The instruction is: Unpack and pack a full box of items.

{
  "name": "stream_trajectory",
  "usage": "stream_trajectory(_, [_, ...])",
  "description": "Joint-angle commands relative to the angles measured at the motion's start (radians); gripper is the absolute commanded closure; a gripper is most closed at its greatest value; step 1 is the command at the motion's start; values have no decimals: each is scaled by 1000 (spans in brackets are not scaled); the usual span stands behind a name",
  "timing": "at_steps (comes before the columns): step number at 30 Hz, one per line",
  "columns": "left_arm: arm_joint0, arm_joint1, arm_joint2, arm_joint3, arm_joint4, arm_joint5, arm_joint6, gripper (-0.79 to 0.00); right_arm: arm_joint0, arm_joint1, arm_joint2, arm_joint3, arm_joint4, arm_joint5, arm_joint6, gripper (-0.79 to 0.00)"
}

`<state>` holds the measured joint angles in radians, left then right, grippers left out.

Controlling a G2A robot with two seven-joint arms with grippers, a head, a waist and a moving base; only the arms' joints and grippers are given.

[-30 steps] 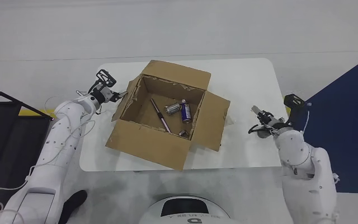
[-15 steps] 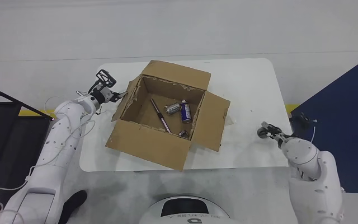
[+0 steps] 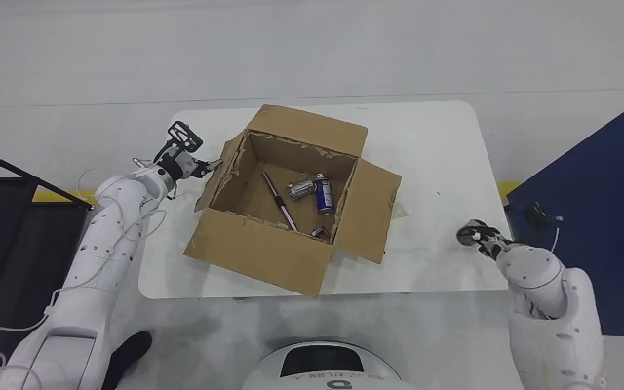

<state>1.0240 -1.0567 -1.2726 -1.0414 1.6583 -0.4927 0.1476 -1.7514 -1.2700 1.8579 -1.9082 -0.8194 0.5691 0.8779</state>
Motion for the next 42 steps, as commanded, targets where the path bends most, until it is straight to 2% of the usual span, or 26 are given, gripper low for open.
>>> stream_trajectory(1, [0,0,0,0,0,0,0,-785,2,1,-2,0,-5,2,1,-385])
stream_trajectory(7, [0,0,0,0,0,0,0,-785,-16,2,24,-31,32,-11,-8,-397])
stream_trajectory(8, [0,0,0,0,0,0,0,-785,-15,2,25,-25,30,-7,-7,-440])
stream_trajectory(13, [0,0,0,0,0,0,0,-785,36,8,-6,25,-9,0,24,-557])
stream_trajectory(18, [0,0,0,0,0,0,0,-785,84,15,-45,58,-57,-13,64,-631])
stream_trajectory(20, [0,0,0,0,0,0,0,-785,97,17,-56,63,-76,-7,74,-650])
stream_trajectory(25, [0,0,0,0,0,0,0,-785,118,20,-72,80,-113,12,98,-619])
stream_trajectory(30, [0,0,0,0,0,0,0,-785,138,24,-88,104,-150,32,125,-529])
stream_trajectory(32, [0,0,0,0,0,0,0,-785,142,25,-98,109,-164,34,133,-385])
stream_trajectory(35, [0,0,0,0,0,0,0,-785,145,25,-113,103,-183,36,141,-274])
stream_trajectory(37, [0,0,0,0,0,0,0,-785,144,26,-121,93,-192,39,142,-117])
stream_trajectory(38, [0,0,0,0,0,0,0,-785,144,26,-127,92,-203,41,143,0])
stream_trajectory(42, [0,0,0,0,0,0,0,-785,159,26,-174,88,-261,45,158,0])
